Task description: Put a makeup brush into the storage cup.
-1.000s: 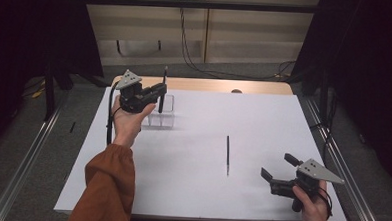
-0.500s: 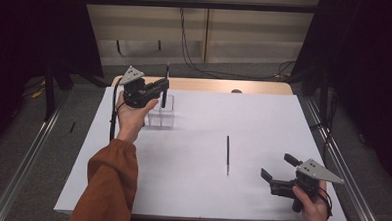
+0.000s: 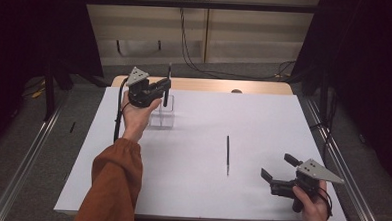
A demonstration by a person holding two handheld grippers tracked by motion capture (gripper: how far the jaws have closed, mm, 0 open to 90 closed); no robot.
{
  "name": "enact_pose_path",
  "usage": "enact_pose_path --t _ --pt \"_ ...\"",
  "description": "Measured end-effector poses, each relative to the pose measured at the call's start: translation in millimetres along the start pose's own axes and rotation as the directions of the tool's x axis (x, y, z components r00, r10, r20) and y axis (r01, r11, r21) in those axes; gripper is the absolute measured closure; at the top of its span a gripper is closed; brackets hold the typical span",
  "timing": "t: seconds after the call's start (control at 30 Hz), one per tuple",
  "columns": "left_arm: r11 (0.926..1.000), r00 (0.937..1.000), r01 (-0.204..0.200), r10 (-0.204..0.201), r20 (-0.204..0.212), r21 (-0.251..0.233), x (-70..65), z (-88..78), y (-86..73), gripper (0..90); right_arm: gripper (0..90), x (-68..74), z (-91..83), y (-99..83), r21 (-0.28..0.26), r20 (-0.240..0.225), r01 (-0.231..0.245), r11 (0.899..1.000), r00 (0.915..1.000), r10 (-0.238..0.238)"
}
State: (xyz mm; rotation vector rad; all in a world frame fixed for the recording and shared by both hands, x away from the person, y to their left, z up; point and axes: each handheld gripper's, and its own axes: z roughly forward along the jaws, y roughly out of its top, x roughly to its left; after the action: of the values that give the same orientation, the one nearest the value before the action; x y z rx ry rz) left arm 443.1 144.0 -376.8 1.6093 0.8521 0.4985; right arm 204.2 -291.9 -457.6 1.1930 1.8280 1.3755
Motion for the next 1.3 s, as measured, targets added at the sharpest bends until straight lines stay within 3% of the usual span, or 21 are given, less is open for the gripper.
enact_pose_path --t 0.57,0.63,0.7,0.9,1.3 --pt "0.9997 0.9999 -0.01 0.011 -0.012 0.024 5.8 5.5 -11.5 78.9 0.1 -0.1 0.7 -0.7 0.011 -0.008 0.001 1.0 1.0 -0.001" --pt "0.9971 0.9973 -0.06 0.062 -0.04 0.047 3.1 7.2 -12.5 79.0 0.1 0.1 0.9 -0.6 0.012 -0.007 -0.001 1.0 1.0 0.001" --pt "0.9986 0.9992 -0.03 0.031 -0.026 0.043 4.6 9.0 -14.3 79.0 0.1 0.5 1.0 -0.5 0.012 -0.006 0.0 1.0 1.0 0.001" --pt "0.9966 0.9983 -0.05 0.052 -0.027 0.065 4.3 12.6 -20.6 79.0 0.2 -0.1 0.6 -0.7 0.011 -0.004 -0.002 1.0 1.0 0.002" --pt "0.9943 0.9981 -0.049 0.052 -0.032 0.095 5.7 15.6 -29.3 78.9 0.1 0.2 0.8 -0.8 0.014 -0.007 0.001 1.0 1.0 -0.001"
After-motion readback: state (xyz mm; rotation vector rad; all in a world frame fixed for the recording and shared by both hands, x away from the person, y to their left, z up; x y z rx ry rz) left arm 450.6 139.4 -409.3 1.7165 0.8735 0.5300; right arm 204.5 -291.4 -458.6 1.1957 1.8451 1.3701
